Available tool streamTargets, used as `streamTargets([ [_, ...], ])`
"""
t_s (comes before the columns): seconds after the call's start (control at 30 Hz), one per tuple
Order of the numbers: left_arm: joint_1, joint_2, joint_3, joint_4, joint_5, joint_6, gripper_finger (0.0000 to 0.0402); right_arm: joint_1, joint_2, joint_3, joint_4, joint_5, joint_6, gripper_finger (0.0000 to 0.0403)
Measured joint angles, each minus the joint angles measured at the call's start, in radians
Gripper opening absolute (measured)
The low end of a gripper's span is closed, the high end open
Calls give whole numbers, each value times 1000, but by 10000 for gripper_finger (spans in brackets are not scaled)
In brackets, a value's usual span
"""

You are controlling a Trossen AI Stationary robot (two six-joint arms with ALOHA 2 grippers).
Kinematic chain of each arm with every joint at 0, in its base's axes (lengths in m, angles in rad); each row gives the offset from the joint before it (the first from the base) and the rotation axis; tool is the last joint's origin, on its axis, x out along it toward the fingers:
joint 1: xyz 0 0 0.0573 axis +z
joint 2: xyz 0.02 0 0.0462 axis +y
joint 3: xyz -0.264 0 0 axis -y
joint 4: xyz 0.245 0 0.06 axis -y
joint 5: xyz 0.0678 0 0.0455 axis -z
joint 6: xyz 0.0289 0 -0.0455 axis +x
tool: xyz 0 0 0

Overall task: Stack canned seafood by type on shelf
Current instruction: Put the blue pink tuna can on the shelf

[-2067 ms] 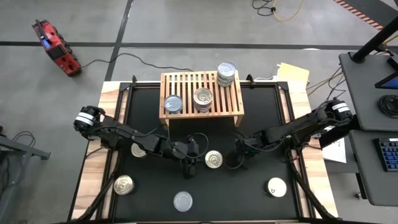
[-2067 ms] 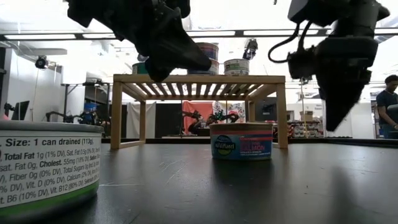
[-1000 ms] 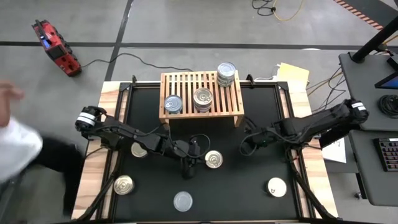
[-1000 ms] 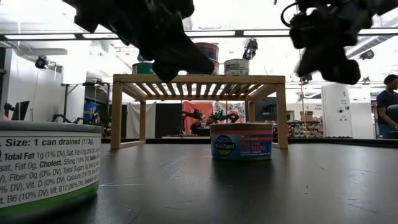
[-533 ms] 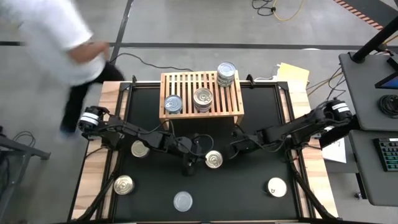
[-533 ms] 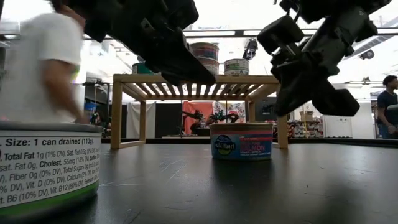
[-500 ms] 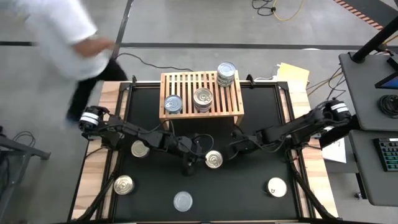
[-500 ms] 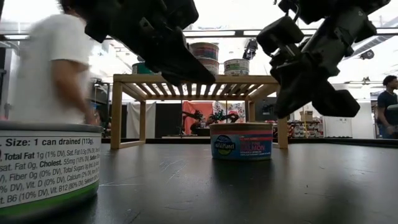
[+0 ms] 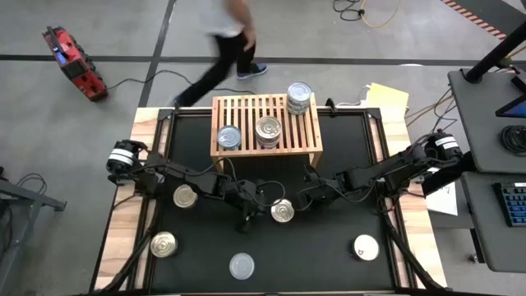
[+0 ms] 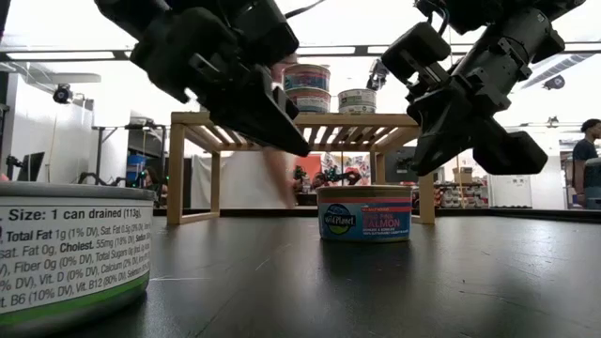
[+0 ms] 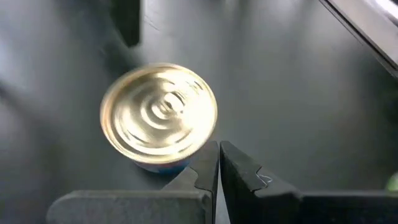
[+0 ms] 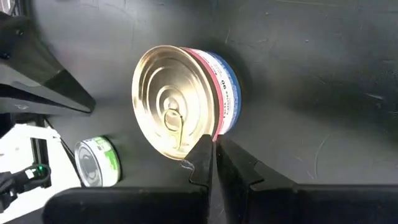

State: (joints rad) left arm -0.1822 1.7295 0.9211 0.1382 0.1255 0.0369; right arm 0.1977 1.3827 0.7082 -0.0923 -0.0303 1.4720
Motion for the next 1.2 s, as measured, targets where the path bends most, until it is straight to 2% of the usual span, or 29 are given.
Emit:
streamTargets([
  [0.13,-9,30,0,82,-24,-23,0,5,2,0,-2,2,1,13],
  [0.3,-14,56,0,110,-40,-44,0,7,2,0,-3,12,-3,13],
  [0.5,-13,54,0,135,-119,-48,0,7,4,0,0,15,9,24],
  [0.6,-13,58,0,158,-120,-47,0,7,7,0,-2,15,10,57],
  [0.93,-16,85,0,171,-170,-50,0,7,11,0,0,73,-59,210],
  [1.07,-18,116,0,176,-169,-89,0,7,11,0,1,83,-88,242],
  [1.2,-18,119,0,193,-168,-123,0,8,21,0,11,85,-120,255],
])
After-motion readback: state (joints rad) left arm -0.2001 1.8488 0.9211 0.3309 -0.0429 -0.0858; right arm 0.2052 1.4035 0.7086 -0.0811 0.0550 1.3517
